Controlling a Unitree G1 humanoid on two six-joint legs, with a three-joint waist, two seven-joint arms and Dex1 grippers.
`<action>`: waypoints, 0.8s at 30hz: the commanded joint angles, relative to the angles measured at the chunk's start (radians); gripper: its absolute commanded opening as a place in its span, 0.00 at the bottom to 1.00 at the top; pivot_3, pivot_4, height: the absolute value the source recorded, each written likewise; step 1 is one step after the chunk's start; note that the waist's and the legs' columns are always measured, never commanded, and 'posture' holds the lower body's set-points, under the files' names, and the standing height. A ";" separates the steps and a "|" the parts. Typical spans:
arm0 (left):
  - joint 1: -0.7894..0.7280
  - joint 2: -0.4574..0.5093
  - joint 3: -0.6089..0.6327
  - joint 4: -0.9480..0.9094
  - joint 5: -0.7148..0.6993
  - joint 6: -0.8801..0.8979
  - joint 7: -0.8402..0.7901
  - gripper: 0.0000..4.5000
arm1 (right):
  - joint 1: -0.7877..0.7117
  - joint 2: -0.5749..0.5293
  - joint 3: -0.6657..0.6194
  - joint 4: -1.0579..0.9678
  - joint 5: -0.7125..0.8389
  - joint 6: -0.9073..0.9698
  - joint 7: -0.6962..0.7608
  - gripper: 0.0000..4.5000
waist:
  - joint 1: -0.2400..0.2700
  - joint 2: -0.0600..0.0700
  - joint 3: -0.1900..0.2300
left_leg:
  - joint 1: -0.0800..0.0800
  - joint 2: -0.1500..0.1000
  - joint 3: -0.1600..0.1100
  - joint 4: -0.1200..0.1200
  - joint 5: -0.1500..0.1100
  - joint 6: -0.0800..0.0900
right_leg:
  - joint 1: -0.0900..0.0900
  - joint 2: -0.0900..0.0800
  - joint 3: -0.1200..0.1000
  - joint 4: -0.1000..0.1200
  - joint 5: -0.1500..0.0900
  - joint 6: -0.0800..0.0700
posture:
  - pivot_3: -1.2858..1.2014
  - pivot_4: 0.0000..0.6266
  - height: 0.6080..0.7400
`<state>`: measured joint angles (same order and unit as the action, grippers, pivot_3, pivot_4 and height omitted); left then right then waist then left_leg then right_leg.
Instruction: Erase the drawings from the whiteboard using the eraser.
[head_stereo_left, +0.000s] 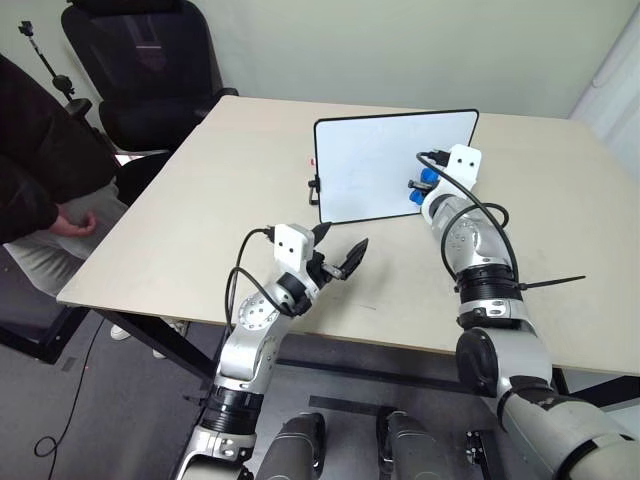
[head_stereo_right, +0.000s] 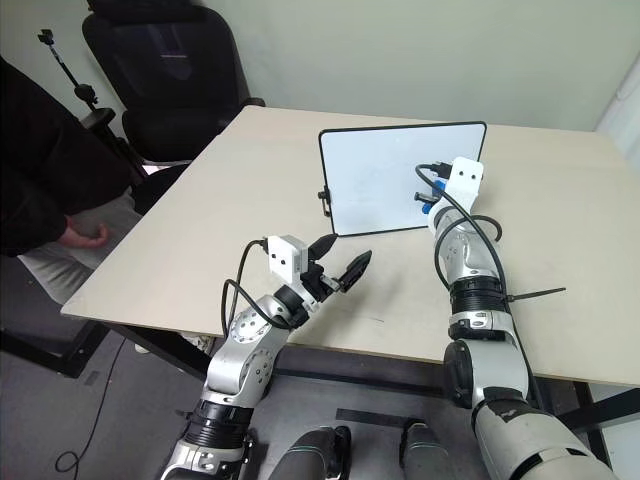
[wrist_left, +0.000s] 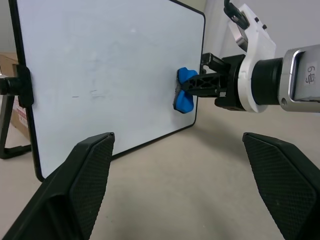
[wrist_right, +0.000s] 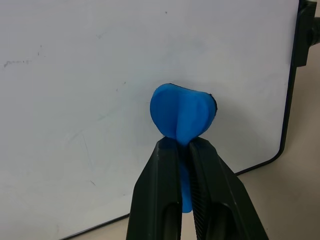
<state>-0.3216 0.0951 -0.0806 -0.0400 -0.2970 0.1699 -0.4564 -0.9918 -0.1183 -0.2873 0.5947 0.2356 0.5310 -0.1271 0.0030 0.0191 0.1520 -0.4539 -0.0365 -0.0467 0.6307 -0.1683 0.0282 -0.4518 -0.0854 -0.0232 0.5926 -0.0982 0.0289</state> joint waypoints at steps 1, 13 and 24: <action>-0.007 -0.002 0.004 -0.039 -0.009 -0.007 -0.004 1.00 | -0.014 0.042 0.029 -0.059 0.016 0.022 0.016 0.01 | -0.001 0.000 0.000 | 0.000 0.000 0.000 0.000 0.000 0.000 | 0.000 0.000 0.000 0.000 0.000 0.000 | 0.52 0.24 1.00; -0.013 -0.006 0.000 -0.028 -0.010 -0.009 -0.009 1.00 | 0.080 0.073 0.076 -0.431 0.092 0.291 0.089 0.01 | -0.004 0.000 0.000 | 0.000 0.000 0.004 0.004 0.003 0.000 | -0.001 0.000 0.000 0.000 0.000 0.001 | 0.52 0.24 1.00; -0.018 -0.031 -0.017 -0.011 -0.007 -0.012 -0.025 1.00 | 0.206 -0.077 -0.062 -0.736 0.158 0.553 0.068 0.01 | 0.013 0.000 0.000 | -0.003 -0.001 0.004 0.012 -0.003 0.000 | 0.001 -0.001 -0.001 0.001 -0.003 0.005 | 0.52 0.24 1.00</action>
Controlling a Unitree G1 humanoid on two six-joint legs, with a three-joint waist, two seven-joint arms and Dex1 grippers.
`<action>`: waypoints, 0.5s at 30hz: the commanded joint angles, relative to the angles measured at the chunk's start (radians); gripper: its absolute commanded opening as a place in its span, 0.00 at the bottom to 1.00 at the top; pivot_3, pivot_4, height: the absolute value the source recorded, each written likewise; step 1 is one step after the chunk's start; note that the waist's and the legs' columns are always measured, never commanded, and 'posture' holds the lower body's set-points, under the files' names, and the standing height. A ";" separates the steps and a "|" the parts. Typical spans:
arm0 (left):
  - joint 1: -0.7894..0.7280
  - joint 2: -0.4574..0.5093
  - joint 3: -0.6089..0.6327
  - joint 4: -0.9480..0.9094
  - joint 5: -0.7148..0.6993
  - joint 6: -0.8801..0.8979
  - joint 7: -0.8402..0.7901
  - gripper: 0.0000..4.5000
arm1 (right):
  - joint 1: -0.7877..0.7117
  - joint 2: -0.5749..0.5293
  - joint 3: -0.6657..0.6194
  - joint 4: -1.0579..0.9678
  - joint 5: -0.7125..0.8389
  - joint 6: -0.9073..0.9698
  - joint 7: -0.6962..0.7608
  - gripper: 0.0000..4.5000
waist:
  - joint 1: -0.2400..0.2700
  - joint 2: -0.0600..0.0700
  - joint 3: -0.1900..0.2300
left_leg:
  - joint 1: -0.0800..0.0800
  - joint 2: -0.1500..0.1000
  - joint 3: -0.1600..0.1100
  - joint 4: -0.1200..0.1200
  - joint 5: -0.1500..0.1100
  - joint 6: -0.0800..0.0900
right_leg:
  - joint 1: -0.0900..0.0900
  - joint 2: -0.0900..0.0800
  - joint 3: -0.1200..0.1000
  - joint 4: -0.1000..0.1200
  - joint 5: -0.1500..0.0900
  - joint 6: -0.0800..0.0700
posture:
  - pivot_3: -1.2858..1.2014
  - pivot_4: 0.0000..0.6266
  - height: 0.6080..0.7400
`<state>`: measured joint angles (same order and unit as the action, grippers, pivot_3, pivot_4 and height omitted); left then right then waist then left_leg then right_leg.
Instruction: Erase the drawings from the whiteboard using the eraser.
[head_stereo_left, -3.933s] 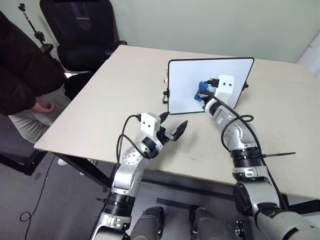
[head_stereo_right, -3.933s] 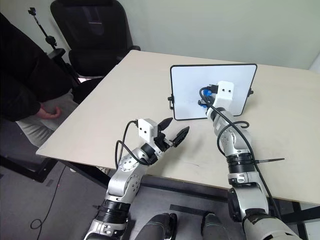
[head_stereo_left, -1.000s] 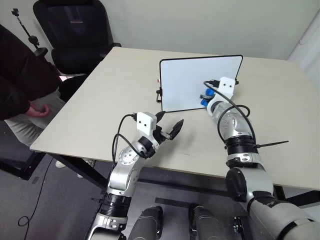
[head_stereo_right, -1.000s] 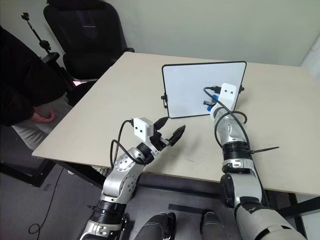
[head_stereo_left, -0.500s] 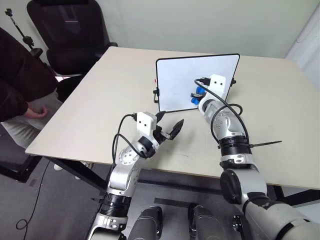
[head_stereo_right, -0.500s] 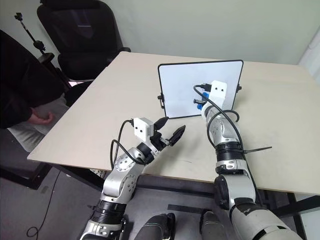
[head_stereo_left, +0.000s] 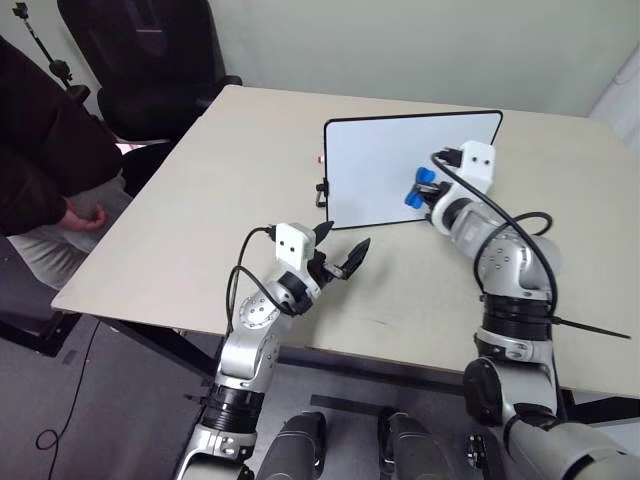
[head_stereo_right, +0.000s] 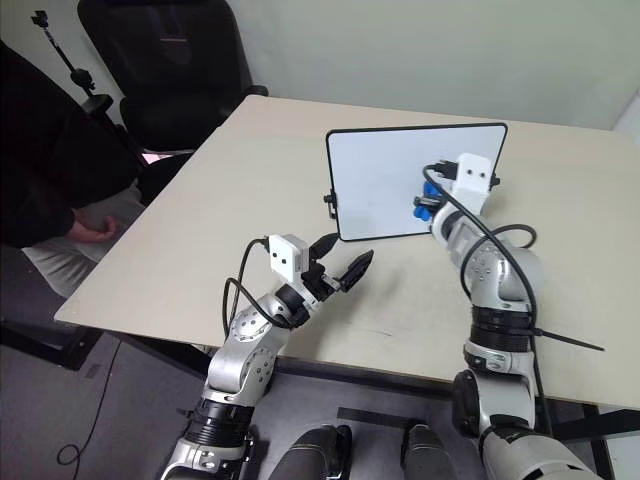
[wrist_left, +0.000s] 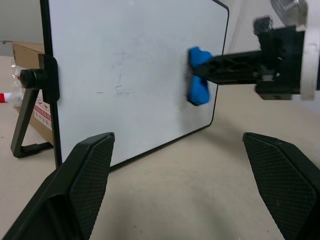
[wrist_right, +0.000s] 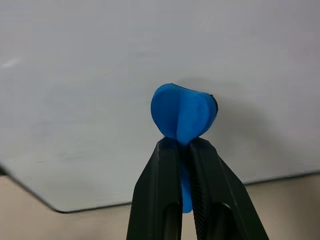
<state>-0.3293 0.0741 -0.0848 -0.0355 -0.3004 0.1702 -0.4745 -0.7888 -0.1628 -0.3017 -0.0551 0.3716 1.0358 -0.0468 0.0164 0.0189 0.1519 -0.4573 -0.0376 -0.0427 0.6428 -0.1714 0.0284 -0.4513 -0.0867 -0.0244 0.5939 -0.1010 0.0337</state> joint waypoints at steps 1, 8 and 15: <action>-0.009 -0.013 -0.016 -0.017 -0.002 -0.011 -0.007 1.00 | 0.016 -0.066 -0.073 -0.114 0.028 0.119 -0.010 0.01 | 0.000 0.000 0.000 | 0.000 0.000 0.000 0.002 -0.001 0.002 | 0.000 0.000 0.000 0.000 0.000 0.001 | 0.52 0.24 1.00; 0.000 -0.031 -0.031 -0.013 -0.002 -0.011 -0.008 1.00 | 0.043 -0.213 -0.167 -0.181 0.075 0.570 0.045 0.01 | 0.001 0.000 0.000 | 0.003 0.000 0.001 0.004 -0.002 0.003 | 0.003 0.000 0.000 0.002 -0.002 0.003 | 0.52 0.24 1.00; -0.001 -0.051 -0.040 0.000 0.004 -0.018 -0.005 1.00 | 0.141 -0.365 -0.063 -0.150 0.231 0.579 0.096 0.01 | 0.001 0.000 0.000 | 0.005 0.000 0.002 0.004 0.000 0.003 | 0.003 0.000 0.002 0.008 -0.008 0.013 | 0.52 0.24 1.00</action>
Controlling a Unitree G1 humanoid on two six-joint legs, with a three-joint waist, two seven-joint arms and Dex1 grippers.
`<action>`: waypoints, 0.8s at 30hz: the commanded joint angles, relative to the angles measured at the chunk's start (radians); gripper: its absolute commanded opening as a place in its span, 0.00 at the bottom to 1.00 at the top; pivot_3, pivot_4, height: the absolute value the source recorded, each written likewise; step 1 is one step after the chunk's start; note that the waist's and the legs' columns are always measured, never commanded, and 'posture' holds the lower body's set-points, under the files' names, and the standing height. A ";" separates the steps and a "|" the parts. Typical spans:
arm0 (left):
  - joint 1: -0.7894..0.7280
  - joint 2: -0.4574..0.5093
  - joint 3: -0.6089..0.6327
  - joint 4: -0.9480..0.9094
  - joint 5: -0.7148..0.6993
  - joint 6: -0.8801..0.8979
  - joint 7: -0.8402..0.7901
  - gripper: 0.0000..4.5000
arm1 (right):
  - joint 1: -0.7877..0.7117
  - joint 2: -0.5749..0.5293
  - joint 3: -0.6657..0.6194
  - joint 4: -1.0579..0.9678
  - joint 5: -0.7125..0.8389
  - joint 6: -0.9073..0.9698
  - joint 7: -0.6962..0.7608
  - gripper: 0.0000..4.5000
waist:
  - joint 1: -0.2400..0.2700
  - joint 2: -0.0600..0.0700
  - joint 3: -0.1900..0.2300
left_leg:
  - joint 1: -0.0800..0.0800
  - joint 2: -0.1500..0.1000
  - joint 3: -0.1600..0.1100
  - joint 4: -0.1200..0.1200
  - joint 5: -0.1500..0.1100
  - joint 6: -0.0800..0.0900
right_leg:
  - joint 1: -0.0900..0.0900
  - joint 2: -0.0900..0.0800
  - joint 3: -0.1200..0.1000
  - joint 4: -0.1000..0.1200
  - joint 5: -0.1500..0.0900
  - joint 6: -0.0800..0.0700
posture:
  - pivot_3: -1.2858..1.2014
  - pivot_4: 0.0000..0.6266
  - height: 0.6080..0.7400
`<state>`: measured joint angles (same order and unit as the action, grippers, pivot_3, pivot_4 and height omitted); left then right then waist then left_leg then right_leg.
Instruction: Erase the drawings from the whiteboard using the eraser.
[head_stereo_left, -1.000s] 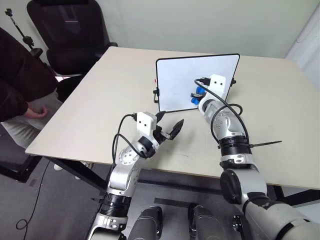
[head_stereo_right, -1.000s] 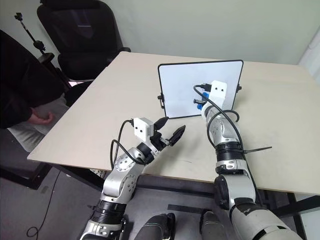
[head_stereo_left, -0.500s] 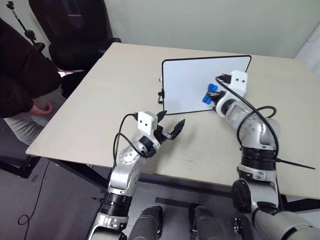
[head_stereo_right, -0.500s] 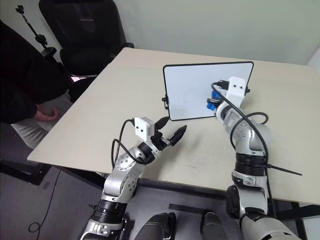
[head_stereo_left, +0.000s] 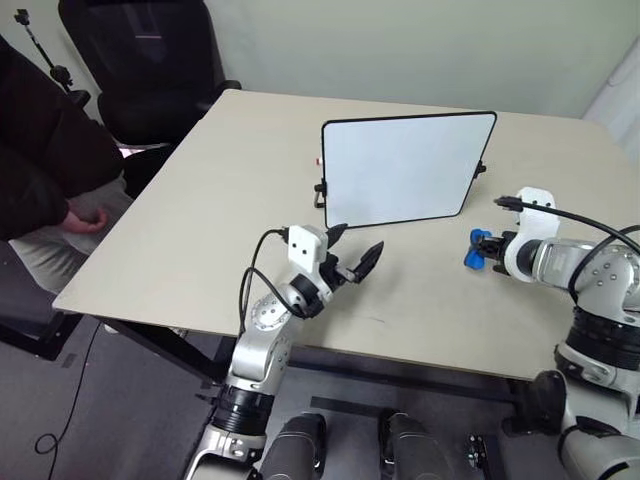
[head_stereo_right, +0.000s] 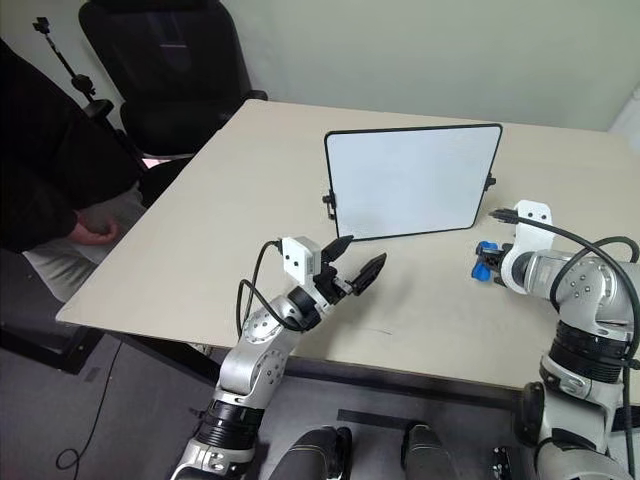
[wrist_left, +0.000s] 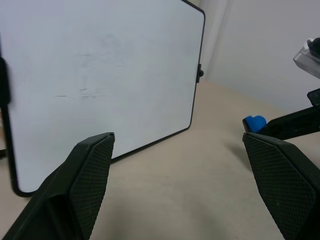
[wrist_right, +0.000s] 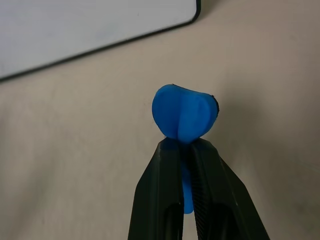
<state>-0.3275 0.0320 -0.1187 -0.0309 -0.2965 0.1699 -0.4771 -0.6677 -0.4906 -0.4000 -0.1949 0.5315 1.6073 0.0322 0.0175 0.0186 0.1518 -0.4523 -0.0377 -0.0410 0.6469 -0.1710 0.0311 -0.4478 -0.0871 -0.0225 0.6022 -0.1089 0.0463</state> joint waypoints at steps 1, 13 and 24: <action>-0.003 -0.011 -0.008 -0.004 0.001 -0.019 -0.002 1.00 | 0.031 -0.048 0.045 -0.006 0.083 0.007 0.016 0.01 | 0.000 0.000 0.000 | 0.000 0.000 0.000 0.000 0.000 0.000 | 0.000 0.000 0.000 0.001 0.000 0.001 | 0.52 0.24 1.00; -0.005 -0.009 -0.003 -0.001 0.000 -0.019 -0.009 1.00 | 0.063 -0.044 0.033 -0.077 0.068 0.001 0.009 0.83 | 0.001 0.000 0.000 | 0.000 0.000 0.000 0.000 0.001 0.002 | 0.002 0.000 0.001 0.002 -0.001 0.002 | 0.52 0.24 1.00; -0.028 -0.006 -0.004 0.023 0.005 -0.029 -0.016 1.00 | 0.293 -0.066 -0.057 -0.425 0.123 -0.545 0.268 0.97 | 0.006 0.000 0.000 | -0.001 -0.001 0.000 0.000 0.001 0.002 | 0.003 0.000 0.001 0.001 -0.004 0.006 | 0.52 0.24 1.00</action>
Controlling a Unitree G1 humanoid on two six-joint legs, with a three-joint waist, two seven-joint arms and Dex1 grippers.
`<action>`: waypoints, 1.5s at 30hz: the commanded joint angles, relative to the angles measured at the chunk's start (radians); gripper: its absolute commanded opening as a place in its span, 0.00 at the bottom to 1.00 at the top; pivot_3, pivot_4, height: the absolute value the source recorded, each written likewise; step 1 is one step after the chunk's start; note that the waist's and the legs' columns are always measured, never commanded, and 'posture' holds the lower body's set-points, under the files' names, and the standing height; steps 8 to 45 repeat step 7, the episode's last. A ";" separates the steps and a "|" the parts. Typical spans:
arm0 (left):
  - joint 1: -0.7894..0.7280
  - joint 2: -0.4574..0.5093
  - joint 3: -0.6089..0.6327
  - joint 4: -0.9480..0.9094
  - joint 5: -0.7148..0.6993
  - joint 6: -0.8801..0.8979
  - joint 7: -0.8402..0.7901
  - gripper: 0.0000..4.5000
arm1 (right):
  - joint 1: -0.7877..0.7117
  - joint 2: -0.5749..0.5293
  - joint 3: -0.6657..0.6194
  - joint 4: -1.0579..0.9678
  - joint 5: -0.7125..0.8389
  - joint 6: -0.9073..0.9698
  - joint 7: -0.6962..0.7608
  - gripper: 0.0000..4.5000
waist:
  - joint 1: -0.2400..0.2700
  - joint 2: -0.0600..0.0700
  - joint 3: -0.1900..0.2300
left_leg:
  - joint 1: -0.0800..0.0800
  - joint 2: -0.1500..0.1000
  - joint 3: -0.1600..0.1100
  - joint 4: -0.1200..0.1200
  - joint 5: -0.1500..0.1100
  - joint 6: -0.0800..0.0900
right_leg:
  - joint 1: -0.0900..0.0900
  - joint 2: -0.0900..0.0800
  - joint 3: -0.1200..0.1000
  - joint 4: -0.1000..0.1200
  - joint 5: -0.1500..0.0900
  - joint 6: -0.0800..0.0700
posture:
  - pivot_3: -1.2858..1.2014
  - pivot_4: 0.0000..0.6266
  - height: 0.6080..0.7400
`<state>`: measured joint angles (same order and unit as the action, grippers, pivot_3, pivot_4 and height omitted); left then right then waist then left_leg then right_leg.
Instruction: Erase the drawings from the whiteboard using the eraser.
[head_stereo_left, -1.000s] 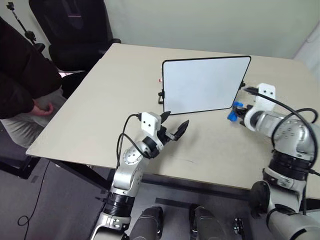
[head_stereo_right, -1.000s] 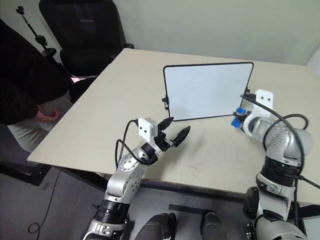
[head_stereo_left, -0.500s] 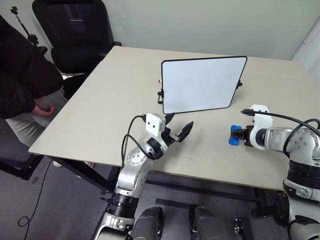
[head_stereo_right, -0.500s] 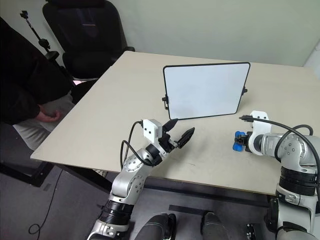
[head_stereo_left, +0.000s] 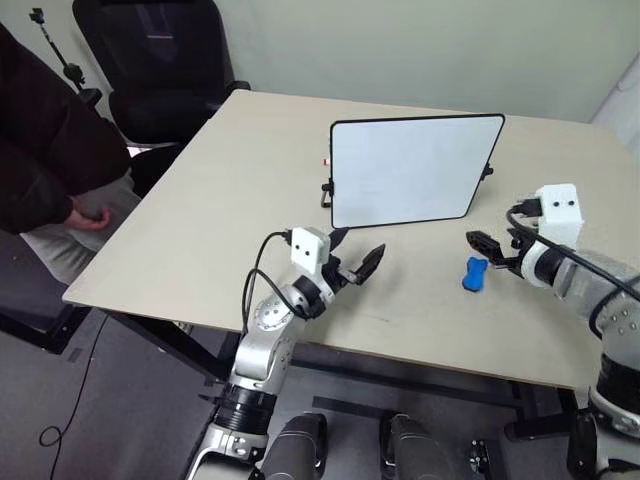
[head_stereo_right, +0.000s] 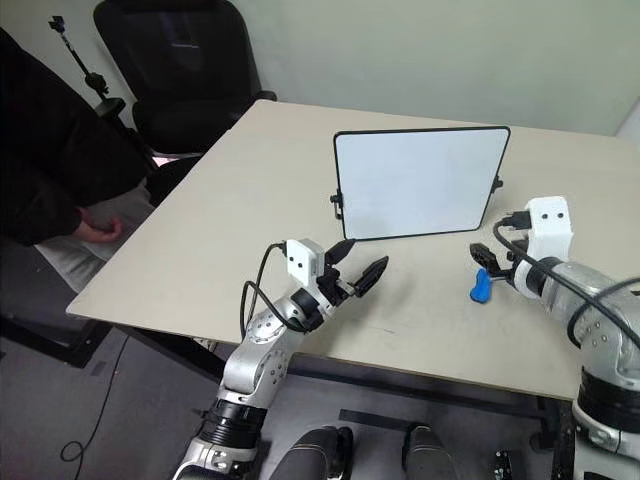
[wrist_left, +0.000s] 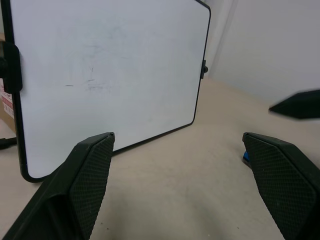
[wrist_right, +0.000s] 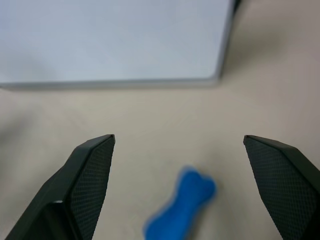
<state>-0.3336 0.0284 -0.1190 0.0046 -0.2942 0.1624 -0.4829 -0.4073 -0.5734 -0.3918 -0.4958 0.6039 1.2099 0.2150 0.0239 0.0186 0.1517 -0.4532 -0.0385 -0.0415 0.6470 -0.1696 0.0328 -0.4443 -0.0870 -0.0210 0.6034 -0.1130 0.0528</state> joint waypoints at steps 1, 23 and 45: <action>-0.023 -0.001 -0.004 -0.013 0.002 -0.020 -0.011 1.00 | 0.052 0.032 -0.077 -0.146 0.071 -0.176 0.102 0.97 | 0.000 0.000 0.000 | 0.000 0.000 0.000 0.000 0.000 0.000 | 0.000 0.000 0.000 0.000 0.000 0.001 | 0.52 0.24 1.00; -0.024 -0.001 -0.002 -0.023 -0.014 0.002 -0.023 1.00 | 0.085 0.074 -0.103 -0.170 0.136 -0.244 0.090 0.97 | -0.001 0.000 0.000 | 0.000 -0.001 0.000 0.000 -0.001 0.001 | 0.002 0.000 0.001 -0.003 -0.002 0.004 | 0.52 0.24 1.00; -0.024 -0.001 -0.002 -0.023 -0.014 0.002 -0.023 1.00 | 0.085 0.074 -0.103 -0.170 0.136 -0.244 0.090 0.97 | -0.001 0.000 0.000 | 0.000 -0.001 0.000 0.000 -0.001 0.001 | 0.002 0.000 0.001 -0.003 -0.002 0.004 | 0.52 0.24 1.00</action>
